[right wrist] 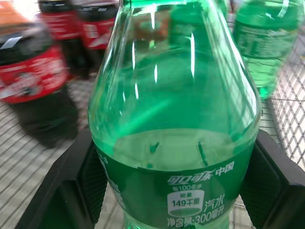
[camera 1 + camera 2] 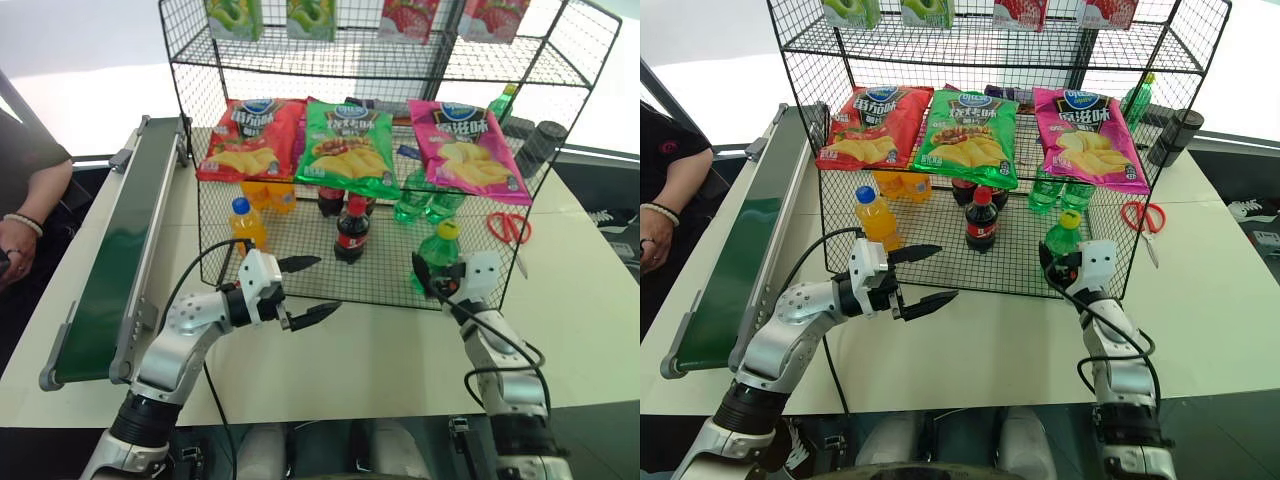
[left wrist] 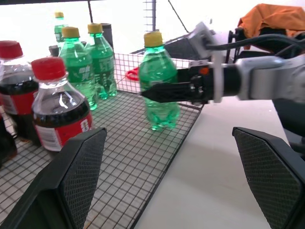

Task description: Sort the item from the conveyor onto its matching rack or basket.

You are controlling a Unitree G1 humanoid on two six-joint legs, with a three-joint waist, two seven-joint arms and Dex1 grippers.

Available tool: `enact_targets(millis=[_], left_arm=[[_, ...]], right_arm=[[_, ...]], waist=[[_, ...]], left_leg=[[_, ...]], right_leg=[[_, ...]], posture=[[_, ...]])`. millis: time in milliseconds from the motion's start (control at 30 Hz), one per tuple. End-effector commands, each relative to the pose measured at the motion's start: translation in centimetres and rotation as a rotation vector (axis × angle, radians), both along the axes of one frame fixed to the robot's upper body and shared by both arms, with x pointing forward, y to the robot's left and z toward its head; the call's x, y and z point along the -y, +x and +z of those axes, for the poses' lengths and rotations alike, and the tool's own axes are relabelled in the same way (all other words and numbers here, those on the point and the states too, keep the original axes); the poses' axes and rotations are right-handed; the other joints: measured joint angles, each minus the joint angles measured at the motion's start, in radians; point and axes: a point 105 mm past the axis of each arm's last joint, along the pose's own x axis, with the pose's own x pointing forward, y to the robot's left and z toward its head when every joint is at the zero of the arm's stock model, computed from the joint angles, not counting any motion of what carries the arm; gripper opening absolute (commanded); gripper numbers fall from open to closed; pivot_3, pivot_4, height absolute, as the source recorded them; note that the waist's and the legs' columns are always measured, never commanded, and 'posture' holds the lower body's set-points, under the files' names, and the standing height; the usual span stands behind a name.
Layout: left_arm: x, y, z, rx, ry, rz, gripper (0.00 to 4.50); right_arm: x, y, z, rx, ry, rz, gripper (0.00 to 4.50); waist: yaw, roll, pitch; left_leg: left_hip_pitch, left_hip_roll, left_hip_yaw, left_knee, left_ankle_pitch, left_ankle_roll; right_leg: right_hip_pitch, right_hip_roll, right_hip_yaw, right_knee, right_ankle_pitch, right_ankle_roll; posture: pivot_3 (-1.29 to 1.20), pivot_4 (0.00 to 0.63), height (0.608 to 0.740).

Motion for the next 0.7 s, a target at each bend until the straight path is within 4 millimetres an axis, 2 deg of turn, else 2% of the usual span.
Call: enact_targets(millis=[33,233,400,467,500,700], left_arm=[[0.4,-0.4,0.9,0.026,-0.024,-0.017,4.48],[0.6,-0.5,1.1,0.021,-0.033,-0.020,4.48],[0.7,-0.6,1.1,0.024,-0.031,-0.019,4.48],[0.7,-0.6,1.1,0.024,-0.031,-0.017,4.50],[0.7,-0.6,1.1,0.024,-0.031,-0.017,4.50],[0.7,-0.7,1.0,0.023,-0.027,-0.022,4.50]], right_arm=[[0.5,1.1,2.0,0.109,-0.006,-0.032,3.07],[1.0,2.9,1.4,0.112,0.023,-0.077,3.07],[1.0,3.1,1.4,0.118,0.037,-0.064,3.07],[0.9,3.0,1.3,0.118,0.036,-0.053,4.12],[0.8,2.9,1.4,0.120,0.030,-0.048,4.48],[0.9,2.1,2.0,0.143,-0.013,-0.049,4.48]], waist=[[0.001,0.000,0.000],[0.000,0.000,0.000],[0.001,0.000,0.000],[0.000,0.000,0.000],[0.000,0.000,0.000],[0.001,0.001,0.000]], left_leg=[[0.000,0.000,0.000,0.000,0.000,0.000],[0.000,0.000,0.000,0.000,0.003,-0.005],[0.000,0.000,0.000,0.000,0.003,-0.005],[0.000,0.000,0.000,0.000,0.003,-0.005],[0.000,0.000,0.000,0.000,0.003,-0.005],[0.000,0.000,0.000,0.000,0.003,-0.005]], right_leg=[[0.000,0.000,0.000,0.000,0.000,0.000],[0.000,0.000,0.000,0.000,0.000,0.000],[0.000,0.000,0.000,0.000,0.000,0.000],[0.000,0.000,0.000,0.000,0.000,0.000],[0.000,0.000,0.000,0.000,0.000,0.000],[0.000,-0.001,0.000,0.000,0.000,0.000]], posture=[[0.00,0.150,0.732],[0.00,0.150,0.732],[0.00,0.150,0.732],[0.00,0.150,0.732],[0.00,0.150,0.732],[0.00,0.150,0.732]])
